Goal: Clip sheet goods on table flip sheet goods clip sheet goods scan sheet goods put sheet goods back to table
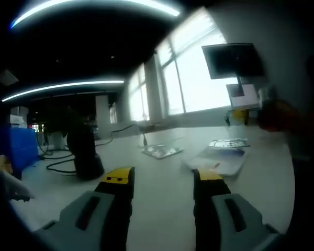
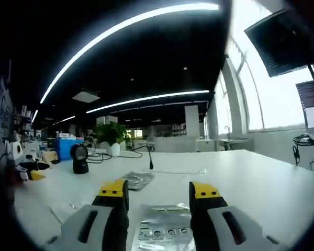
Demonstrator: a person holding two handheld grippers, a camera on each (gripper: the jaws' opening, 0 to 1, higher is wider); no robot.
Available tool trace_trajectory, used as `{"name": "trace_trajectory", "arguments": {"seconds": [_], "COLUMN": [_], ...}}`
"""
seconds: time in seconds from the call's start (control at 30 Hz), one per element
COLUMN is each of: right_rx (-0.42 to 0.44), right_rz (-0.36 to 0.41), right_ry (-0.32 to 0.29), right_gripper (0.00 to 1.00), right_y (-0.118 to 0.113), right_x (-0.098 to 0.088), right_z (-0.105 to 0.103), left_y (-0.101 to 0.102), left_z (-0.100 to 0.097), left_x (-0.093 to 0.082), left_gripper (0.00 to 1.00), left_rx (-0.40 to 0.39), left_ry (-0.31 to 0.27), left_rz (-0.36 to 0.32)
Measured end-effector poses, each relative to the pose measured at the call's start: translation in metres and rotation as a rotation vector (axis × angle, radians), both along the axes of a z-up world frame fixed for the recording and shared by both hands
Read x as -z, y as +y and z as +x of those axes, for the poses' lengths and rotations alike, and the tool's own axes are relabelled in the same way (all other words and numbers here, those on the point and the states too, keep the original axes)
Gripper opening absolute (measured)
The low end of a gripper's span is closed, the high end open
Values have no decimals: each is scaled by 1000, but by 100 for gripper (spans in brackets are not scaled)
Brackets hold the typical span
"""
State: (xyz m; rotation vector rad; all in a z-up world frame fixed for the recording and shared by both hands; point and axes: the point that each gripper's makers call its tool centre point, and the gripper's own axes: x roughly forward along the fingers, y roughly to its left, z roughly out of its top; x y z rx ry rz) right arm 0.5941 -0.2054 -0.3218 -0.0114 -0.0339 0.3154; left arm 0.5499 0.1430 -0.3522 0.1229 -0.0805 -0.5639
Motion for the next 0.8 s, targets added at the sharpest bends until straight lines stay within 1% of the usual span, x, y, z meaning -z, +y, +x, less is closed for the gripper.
{"name": "trace_trajectory", "arguments": {"seconds": [0.03,0.1,0.2,0.3,0.33,0.4,0.43,0.5,0.53,0.57,0.6,0.67,0.73,0.8], "right_rx": [-28,-59,-125,-176,-213,-237,-258,-289,-320,-323,-345,-358,-369,-375], "right_rz": [-8,-22,-82,-84,-78,-107,-111,-128,-131,-143,-162,-180,-176,-175], "right_ry": [18,39,95,128,152,163,187,198,222,225,247,256,284,293], "right_gripper": [40,41,40,39,38,38,40,40,41,42,42,44,44,43], "right_y": [3,2,3,2,4,2,2,3,5,4,6,7,7,8], "right_x": [3,7,19,26,31,38,43,50,56,58,64,69,74,77], "right_z": [0,3,4,7,6,7,7,9,9,11,10,13,14,15], "left_y": [0,0,0,0,0,1,1,1,1,1,1,1,1,1], "left_z": [0,0,0,0,0,0,0,1,1,1,1,1,1,1], "left_x": [0,0,0,0,0,0,0,0,0,0,0,0,0,0], "left_gripper": [37,37,37,37,37,37,37,37,37,37,37,37,37,37], "left_rx": [0,0,0,-1,-1,-2,-2,-2,-2,-2,-2,-3,-4,-5], "left_ry": [0,0,0,0,0,-1,0,0,0,0,1,1,1,1], "left_rz": [0,1,0,-1,-2,-3,-4,-2,-1,0,-1,-1,-1,-2]}}
